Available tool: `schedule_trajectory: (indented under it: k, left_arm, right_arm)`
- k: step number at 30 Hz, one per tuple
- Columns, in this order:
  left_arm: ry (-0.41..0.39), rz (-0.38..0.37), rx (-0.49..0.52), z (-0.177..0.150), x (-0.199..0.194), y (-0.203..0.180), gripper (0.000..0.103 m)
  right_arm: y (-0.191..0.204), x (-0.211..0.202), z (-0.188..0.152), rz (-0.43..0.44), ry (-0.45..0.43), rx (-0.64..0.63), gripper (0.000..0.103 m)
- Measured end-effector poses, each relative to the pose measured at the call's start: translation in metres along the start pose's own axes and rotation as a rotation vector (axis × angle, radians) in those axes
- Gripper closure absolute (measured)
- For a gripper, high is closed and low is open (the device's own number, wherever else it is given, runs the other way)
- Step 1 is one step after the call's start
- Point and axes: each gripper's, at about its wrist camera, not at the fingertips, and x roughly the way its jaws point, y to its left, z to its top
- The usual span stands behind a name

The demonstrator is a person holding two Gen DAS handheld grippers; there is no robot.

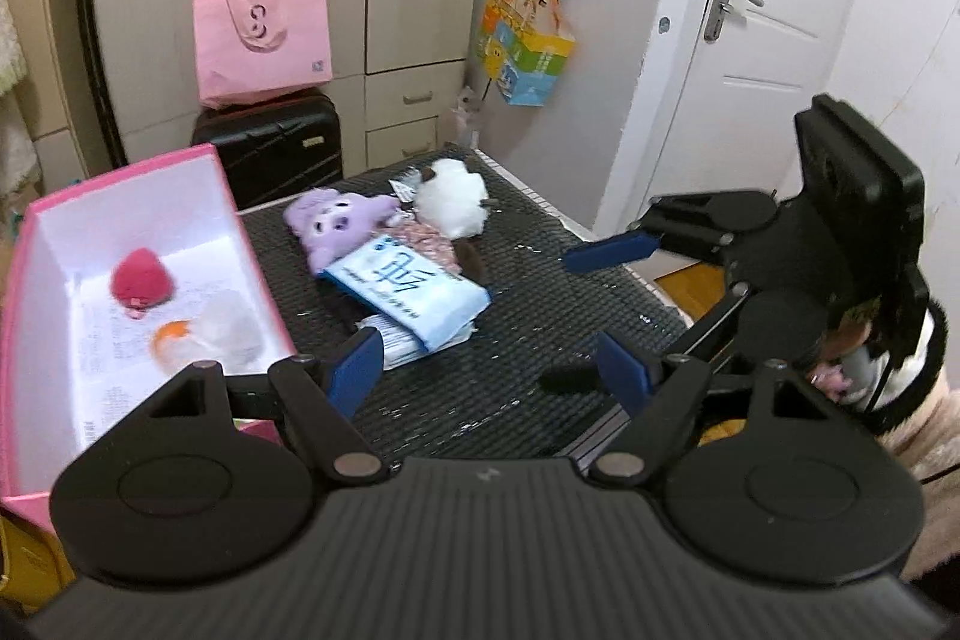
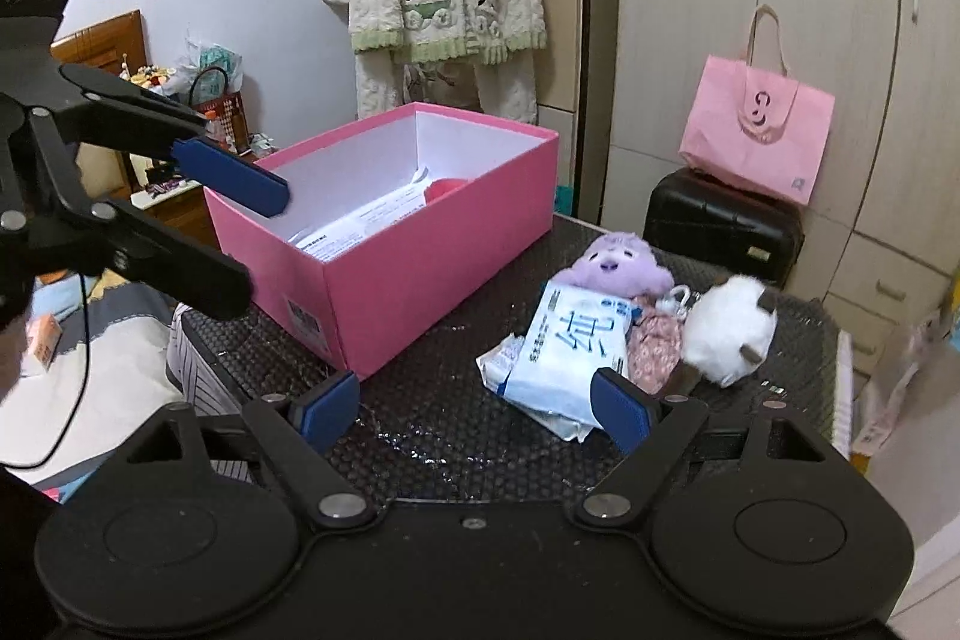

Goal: Organize soft objects
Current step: 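Move both grippers back toward the wet-wipes pack on the table, then grasp the blue-printed wet-wipes pack with the left gripper while the right gripper grips its other end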

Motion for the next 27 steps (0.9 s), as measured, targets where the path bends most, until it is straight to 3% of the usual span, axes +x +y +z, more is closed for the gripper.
schedule_trajectory:
  k: [14,17,25,27]
  left_arm:
    - [0.015,0.040,-0.097,0.003,0.088,0.004,0.027]
    - [0.063,0.049,-0.127,0.008,0.110,0.006,0.027]
    - [0.075,0.146,-0.209,0.013,0.154,0.022,0.028]
    - [0.053,0.205,-0.219,0.011,0.160,0.023,0.028]
  right_arm:
    - [-0.041,0.070,-0.031,0.000,-0.053,0.083,0.015]
    - [-0.047,0.082,-0.031,-0.041,-0.074,0.077,0.015]
    - [-0.057,0.105,-0.026,-0.058,-0.061,0.055,0.012]
    - [-0.060,0.110,-0.024,-0.045,-0.056,0.072,0.010]
